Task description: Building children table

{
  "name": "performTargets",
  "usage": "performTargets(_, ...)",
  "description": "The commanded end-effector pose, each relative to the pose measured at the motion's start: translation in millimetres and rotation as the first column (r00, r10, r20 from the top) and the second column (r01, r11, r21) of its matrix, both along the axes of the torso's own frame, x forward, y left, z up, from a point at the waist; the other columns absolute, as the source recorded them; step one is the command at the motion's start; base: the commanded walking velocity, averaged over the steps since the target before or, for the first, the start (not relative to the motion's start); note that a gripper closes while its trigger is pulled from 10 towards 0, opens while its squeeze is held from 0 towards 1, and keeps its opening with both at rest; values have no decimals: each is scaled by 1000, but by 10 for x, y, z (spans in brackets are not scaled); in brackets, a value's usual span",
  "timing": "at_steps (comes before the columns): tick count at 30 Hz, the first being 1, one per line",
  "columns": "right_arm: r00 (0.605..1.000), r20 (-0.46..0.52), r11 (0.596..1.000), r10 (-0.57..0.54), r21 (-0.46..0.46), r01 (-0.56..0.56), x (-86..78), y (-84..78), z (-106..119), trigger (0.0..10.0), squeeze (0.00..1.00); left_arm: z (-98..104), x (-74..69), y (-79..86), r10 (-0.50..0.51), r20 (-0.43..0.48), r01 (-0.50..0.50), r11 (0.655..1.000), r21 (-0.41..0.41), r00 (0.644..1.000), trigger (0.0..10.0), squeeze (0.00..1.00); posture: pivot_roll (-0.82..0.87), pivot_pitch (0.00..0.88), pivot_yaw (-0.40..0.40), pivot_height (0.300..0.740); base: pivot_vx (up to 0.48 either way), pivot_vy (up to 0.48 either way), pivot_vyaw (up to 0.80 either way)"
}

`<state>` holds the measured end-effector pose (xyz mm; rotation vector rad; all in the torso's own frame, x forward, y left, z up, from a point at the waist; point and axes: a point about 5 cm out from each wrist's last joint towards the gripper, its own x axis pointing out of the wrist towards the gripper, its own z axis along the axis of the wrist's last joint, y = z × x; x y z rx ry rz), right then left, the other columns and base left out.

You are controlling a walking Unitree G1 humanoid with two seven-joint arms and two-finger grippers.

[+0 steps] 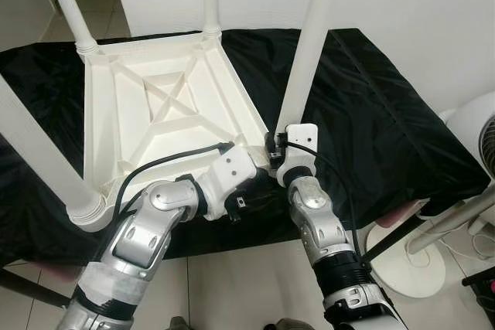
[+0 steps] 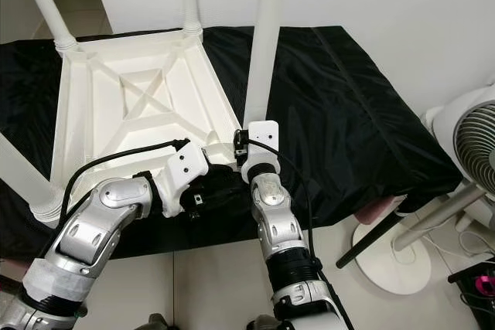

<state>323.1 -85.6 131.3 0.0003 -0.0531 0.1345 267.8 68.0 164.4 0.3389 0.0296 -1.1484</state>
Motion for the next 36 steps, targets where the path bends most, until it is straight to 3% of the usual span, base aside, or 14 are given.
performTargets(1,999,-40,1000,-19,-5,18,-23,-66,-84,10000,0,-5,77,52,124,34,-124,992,-6,992,10000,0,-114,21,7,740,0,0,0)
performTargets(2,999,-34,1000,-8,2,8,-33,-104,-87,10000,871,4,99,62,147,50,-146,989,-6,988,10000,0,-112,23,5,740,0,0,0)
performTargets(3,999,-34,1000,-8,2,8,-33,-104,-87,10000,871,4,99,62,147,50,-146,989,-6,988,10000,0,-112,23,5,740,0,0,0)
performTargets(4,1000,-25,1000,10,27,-9,-53,-161,-92,10000,1000,16,124,72,178,71,-178,984,-10,981,10000,0,-110,25,3,740,0,0,0)
performTargets(10,999,35,997,31,70,-33,-112,-316,-67,10000,1000,31,157,71,247,90,-244,969,-45,965,10000,0,-114,26,8,740,0,0,0)
performTargets(11,998,51,997,30,76,-34,-132,-339,-54,10000,0,37,165,66,265,88,-260,964,-63,960,10000,0,-117,28,9,740,0,0,0)
performTargets(18,996,74,996,42,76,-48,-197,-352,-49,10000,0,42,188,68,303,69,-295,950,-100,951,10000,0,-119,28,10,740,0,0,0)
performTargets(21,992,102,994,79,71,-86,-370,-351,-92,10000,0,19,242,140,393,59,-380,911,-163,918,10000,0,-121,29,13,740,0,0,0)
performTargets(25,991,106,993,80,72,-88,-434,-373,-122,10000,0,19,283,200,439,53,-421,884,-202,897,10000,0,-118,28,13,740,0,0,0)
performTargets(26,990,108,992,86,80,-94,-494,-377,-149,10000,0,8,344,284,524,3,-506,823,-259,852,10000,0,-118,28,13,740,0,0,0)
performTargets(27,990,108,992,86,80,-94,-494,-377,-149,10000,0,8,344,284,524,3,-506,823,-259,852,10000,0,-118,28,13,740,0,0,0)
performTargets(29,988,127,992,92,78,-102,-539,-370,-145,10000,0,-1,327,311,594,-42,-571,749,-336,804,10000,0,-123,30,21,740,0,0,0)
performTargets(30,988,127,992,92,78,-102,-539,-370,-145,10000,0,-1,327,311,594,-42,-571,749,-336,804,10000,0,-123,30,21,740,0,0,0)
performTargets(36,985,143,991,95,84,-107,-578,-360,-138,10000,0,3,262,298,649,-63,-610,673,-418,758,10000,0,-130,36,24,740,0,0,0)
